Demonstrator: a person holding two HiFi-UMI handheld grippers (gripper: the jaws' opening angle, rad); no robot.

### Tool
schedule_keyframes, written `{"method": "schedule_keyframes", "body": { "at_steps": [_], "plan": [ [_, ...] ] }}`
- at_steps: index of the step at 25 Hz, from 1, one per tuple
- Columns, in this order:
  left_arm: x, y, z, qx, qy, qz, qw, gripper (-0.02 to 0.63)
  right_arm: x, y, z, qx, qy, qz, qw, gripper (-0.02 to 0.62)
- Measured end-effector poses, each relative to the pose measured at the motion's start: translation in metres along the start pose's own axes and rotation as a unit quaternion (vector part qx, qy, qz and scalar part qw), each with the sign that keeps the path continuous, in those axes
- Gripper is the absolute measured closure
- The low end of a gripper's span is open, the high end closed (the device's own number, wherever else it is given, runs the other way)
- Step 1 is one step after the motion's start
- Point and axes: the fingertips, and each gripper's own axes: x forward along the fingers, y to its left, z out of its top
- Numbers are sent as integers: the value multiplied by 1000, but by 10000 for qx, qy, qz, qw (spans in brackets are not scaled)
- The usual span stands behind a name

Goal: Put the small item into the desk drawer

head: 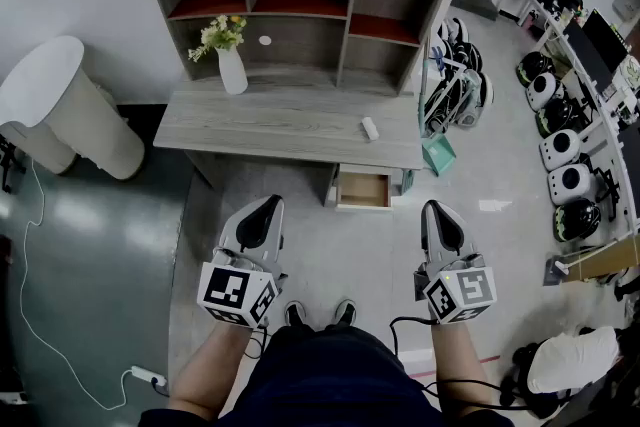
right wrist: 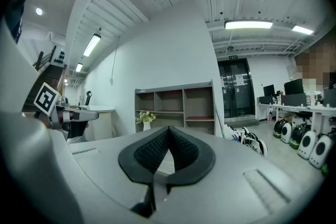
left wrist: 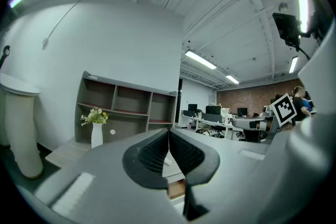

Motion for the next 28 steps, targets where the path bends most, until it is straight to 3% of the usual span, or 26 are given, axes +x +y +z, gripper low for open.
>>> {"method": "schedule_keyframes", "body": {
  "at_steps": [9, 17, 28],
  "plan": [
    [11, -37, 0, 54, 32, 69, 10000, 600, -18, -29, 11, 122, -260, 152, 9995, 589],
    [37, -81, -8, 21, 38, 172, 9998, 600, -34, -70, 24, -311, -467, 267, 9981, 589],
    [69, -110, -22, 10, 214, 205, 9996, 600, -32, -117, 11, -36, -321, 387, 9987, 589]
  ]
}}
